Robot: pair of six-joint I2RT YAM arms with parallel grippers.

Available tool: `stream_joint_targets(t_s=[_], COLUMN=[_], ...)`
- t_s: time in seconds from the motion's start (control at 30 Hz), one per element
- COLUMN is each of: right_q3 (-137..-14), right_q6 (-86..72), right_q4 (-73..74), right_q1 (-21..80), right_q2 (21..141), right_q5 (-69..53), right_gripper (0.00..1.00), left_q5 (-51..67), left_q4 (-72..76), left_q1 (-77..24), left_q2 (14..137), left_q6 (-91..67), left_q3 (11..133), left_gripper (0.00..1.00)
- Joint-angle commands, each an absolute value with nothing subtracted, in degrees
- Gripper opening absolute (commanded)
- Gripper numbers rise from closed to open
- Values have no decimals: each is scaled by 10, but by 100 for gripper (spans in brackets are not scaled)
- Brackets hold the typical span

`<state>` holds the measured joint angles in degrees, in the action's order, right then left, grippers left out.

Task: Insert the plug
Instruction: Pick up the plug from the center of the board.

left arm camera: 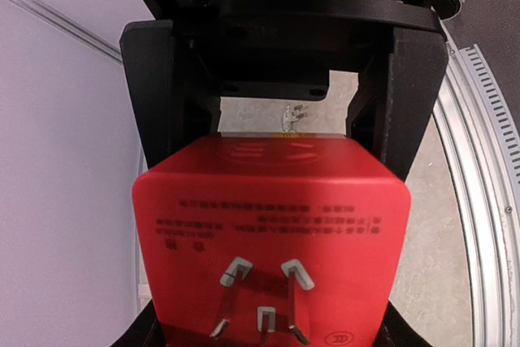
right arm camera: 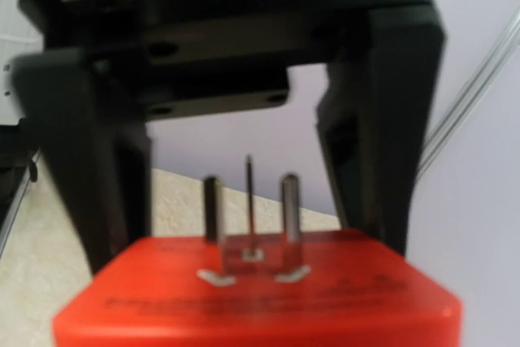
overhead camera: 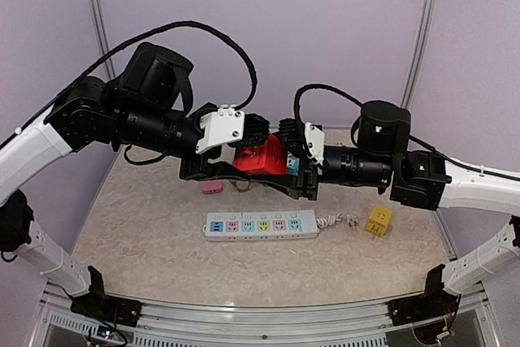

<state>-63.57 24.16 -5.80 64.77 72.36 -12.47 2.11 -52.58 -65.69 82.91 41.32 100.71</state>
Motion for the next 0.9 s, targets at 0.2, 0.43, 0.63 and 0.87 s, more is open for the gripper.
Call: stream_joint_targets(t_s=[0.2,0.43,0.63,0.87], right_q3=[-648,-653,-688,-709], right_q6=[222,180,133,82], right_q4=[-52,-18,68,57], right_q1=[652,652,625,584], right_q2=[720,705,678,658], right_q5=[-117,-93,-142,-256], right_gripper=[17,100,100,100], left_q5=[-15,-114,-139,8], left_q4=[-498,-423,-246,-108], left_q1=[-660,-661,-640,-593], left_q2=[829,813,733,660], left_q6=[444,551,767,970], left_q3=[1011,983,849,767], left_gripper=[0,0,0,0])
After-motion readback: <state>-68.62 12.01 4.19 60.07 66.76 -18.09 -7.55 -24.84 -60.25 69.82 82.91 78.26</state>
